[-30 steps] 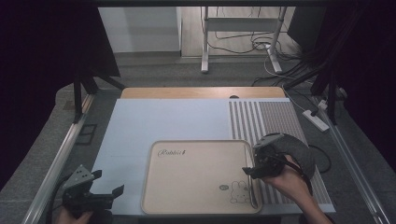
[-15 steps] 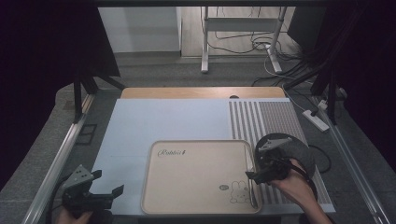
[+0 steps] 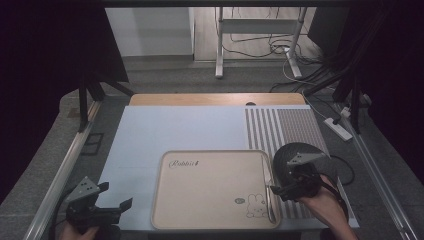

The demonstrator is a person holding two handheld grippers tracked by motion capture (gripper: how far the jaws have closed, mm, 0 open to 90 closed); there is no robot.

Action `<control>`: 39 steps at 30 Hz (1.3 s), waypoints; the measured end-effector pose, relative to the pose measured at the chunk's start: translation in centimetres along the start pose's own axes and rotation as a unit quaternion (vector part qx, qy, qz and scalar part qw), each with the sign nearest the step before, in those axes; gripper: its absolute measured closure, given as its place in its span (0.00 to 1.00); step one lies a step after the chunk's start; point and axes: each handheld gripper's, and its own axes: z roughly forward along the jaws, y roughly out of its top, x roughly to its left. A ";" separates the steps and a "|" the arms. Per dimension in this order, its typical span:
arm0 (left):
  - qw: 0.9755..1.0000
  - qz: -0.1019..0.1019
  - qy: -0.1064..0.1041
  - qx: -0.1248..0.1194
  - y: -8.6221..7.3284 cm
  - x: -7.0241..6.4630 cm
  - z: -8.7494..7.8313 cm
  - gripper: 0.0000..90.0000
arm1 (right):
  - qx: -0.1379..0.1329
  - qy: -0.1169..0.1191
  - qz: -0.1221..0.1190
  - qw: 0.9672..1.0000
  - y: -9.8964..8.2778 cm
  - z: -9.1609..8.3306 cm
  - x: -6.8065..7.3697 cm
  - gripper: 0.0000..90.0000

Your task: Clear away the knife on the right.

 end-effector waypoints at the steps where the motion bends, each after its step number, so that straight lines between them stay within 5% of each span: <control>1: 1.000 0.000 0.000 0.000 0.0 0.0 0.0 0.03 | -0.002 -0.002 0.000 1.000 -0.2 -0.1 0.0 0.00; 39: 1.000 -0.003 -0.003 -0.006 -0.1 0.1 -0.1 0.03 | -0.055 -0.048 0.082 0.994 -5.7 -6.1 -1.2 0.00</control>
